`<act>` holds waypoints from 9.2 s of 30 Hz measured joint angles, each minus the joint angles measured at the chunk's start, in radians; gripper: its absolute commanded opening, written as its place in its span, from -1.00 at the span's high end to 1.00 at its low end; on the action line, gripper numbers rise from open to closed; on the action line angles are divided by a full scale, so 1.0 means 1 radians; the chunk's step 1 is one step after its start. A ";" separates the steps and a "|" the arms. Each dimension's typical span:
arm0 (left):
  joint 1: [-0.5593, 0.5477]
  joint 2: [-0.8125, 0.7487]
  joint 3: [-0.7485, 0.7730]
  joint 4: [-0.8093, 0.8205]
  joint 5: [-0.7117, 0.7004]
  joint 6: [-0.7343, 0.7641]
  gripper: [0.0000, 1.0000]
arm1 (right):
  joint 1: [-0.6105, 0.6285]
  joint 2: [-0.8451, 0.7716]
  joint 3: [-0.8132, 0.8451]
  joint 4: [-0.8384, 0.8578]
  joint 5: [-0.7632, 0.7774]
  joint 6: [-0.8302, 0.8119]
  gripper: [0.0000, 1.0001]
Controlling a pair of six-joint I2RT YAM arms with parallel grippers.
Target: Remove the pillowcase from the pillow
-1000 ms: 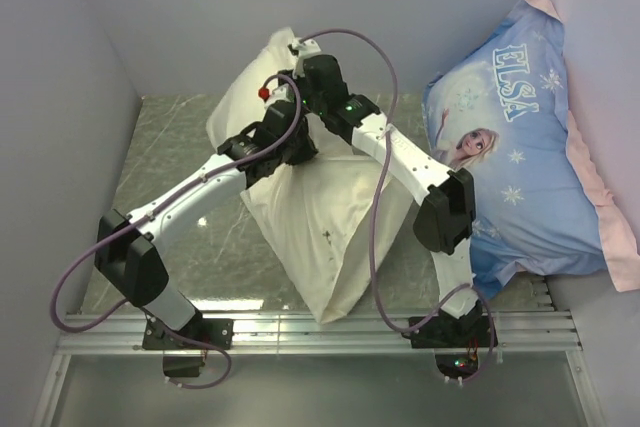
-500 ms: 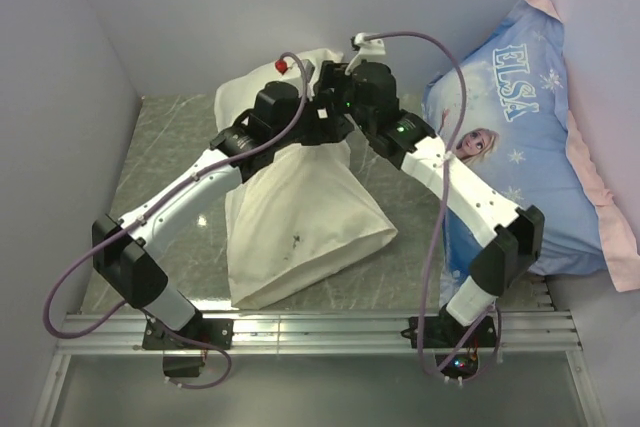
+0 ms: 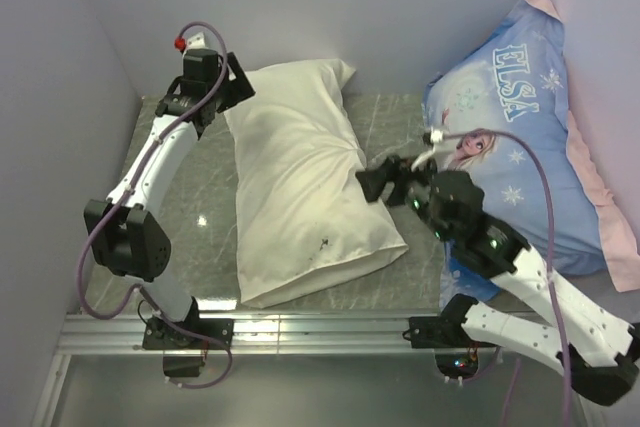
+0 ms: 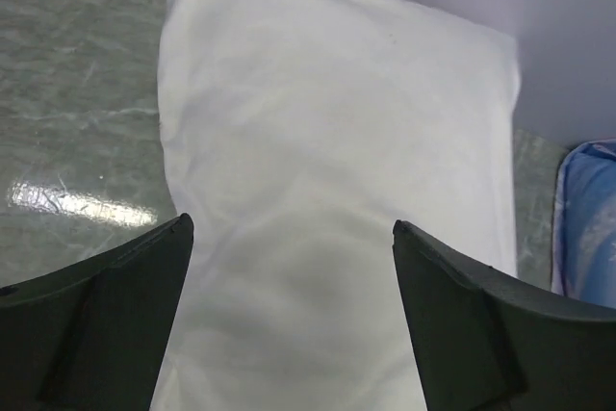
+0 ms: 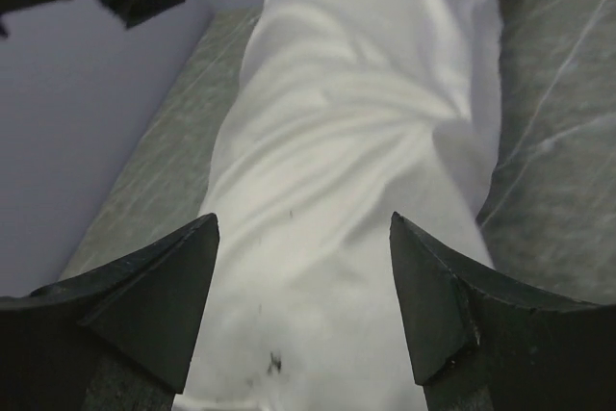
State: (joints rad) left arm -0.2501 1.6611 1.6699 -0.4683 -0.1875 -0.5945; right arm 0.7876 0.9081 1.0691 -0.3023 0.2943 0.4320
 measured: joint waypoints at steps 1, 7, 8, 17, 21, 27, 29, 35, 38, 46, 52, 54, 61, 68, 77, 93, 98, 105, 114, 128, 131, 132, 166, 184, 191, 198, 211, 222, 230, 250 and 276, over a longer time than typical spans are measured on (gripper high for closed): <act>0.024 0.014 -0.003 0.001 0.024 0.005 -0.87 | 0.026 -0.057 -0.069 -0.009 -0.008 0.028 -0.57; 0.052 0.108 -0.077 0.069 0.223 0.031 -0.99 | 0.131 -0.229 -0.386 -0.043 -0.086 0.183 -0.57; 0.052 0.126 -0.087 0.068 0.253 0.035 -0.99 | 0.153 -0.239 -0.431 -0.040 -0.100 0.206 -0.57; 0.056 0.255 -0.077 0.135 0.365 0.051 -0.64 | 0.319 -0.210 -0.664 0.087 -0.134 0.380 -0.61; 0.057 0.285 -0.060 0.158 0.384 0.029 0.99 | 0.320 -0.183 -0.671 0.187 -0.040 0.415 -0.41; 0.055 0.223 -0.163 0.212 0.319 -0.021 0.99 | 0.233 -0.068 -0.662 0.271 0.026 0.415 0.97; 0.055 0.153 -0.230 0.209 0.264 -0.048 0.99 | 0.155 -0.047 -0.658 0.278 0.005 0.401 1.00; 0.058 -0.124 -0.427 0.124 0.118 -0.109 0.99 | -0.061 0.009 -0.565 0.258 -0.041 0.305 1.00; 0.063 -0.232 -0.472 0.033 0.069 -0.105 0.99 | -0.116 0.068 -0.491 0.259 -0.066 0.257 0.87; -0.045 -0.226 -0.365 -0.127 -0.050 0.026 -0.49 | -0.121 0.005 -0.525 0.253 -0.124 0.223 -0.31; -0.355 -0.253 -0.262 -0.216 -0.214 0.113 -0.52 | -0.137 -0.157 -0.556 0.214 -0.131 0.229 -0.31; -0.462 -0.266 -0.256 -0.237 -0.247 0.126 -0.53 | -0.138 -0.230 -0.582 0.209 -0.134 0.241 -0.31; -0.727 -0.251 -0.213 -0.376 -0.371 0.115 -0.59 | -0.138 -0.469 -0.747 0.171 -0.145 0.327 -0.27; -0.851 -0.242 -0.198 -0.388 -0.355 0.150 -0.66 | -0.138 -0.430 -0.792 0.153 -0.184 0.351 -0.27; -1.072 -0.079 -0.178 -0.364 -0.397 0.129 -0.72 | -0.138 -0.538 -0.787 0.032 -0.113 0.391 -0.26; -1.166 0.219 0.016 -0.414 -0.731 0.105 0.06 | -0.138 -0.690 -0.789 -0.144 -0.077 0.507 -0.24; -1.145 0.215 -0.005 -0.403 -0.756 0.105 0.89 | -0.138 -0.690 -0.789 -0.146 -0.077 0.506 -0.25; -1.080 0.155 -0.052 -0.393 -0.752 0.091 0.99 | -0.138 -0.681 -0.789 -0.113 -0.112 0.460 -0.19; -0.964 0.009 -0.061 -0.389 -0.746 0.051 0.99 | -0.072 -0.528 -0.755 0.031 -0.205 0.373 -0.02; -0.928 0.003 -0.083 -0.351 -0.686 0.052 0.99 | 0.118 -0.274 -0.726 0.257 -0.122 0.468 -0.34; -0.922 -0.004 -0.098 -0.344 -0.673 0.052 0.99 | 0.118 -0.283 -0.777 0.258 -0.113 0.500 -0.37; -0.921 -0.007 -0.102 -0.341 -0.670 0.052 0.99 | 0.118 -0.282 -0.790 0.270 -0.113 0.509 -0.39; -0.872 -0.098 -0.208 -0.250 -0.497 0.051 0.99 | 0.168 0.126 -0.985 1.110 -0.095 0.570 1.00; -0.782 -0.378 -0.282 -0.016 -0.426 0.079 -0.60 | 0.190 -0.087 -0.180 0.080 0.055 0.263 1.00; -0.882 -0.602 -0.335 0.008 -0.421 0.079 -0.96 | 0.174 0.208 0.196 -0.017 0.023 0.179 1.00; -0.924 -0.725 -0.393 0.010 -0.482 0.078 -0.97 | 0.121 0.460 0.488 -0.123 -0.024 0.138 1.00; -0.946 -0.746 -0.388 -0.053 -0.527 0.132 -0.99 | 0.021 0.759 0.981 -0.343 -0.077 0.101 1.00; -0.985 -0.714 -0.389 -0.053 -0.547 0.163 -0.77 | 0.021 0.785 1.021 -0.378 -0.075 0.094 1.00; -0.998 -0.687 -0.400 -0.090 -0.634 0.126 0.99 | 0.021 0.798 1.054 -0.414 -0.074 0.084 1.00; -1.006 -0.777 -0.587 -0.173 -0.724 -0.275 0.99 | -0.163 0.703 1.059 -0.566 -0.274 0.089 1.00; -0.294 -0.583 -0.535 0.072 -0.213 -0.230 0.99 | -0.445 0.301 0.584 -0.389 -0.596 0.219 1.00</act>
State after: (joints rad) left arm -0.5442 1.0786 1.1351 -0.3965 -0.4007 -0.8242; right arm 0.3428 1.2091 1.6535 -0.6910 -0.3019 0.6514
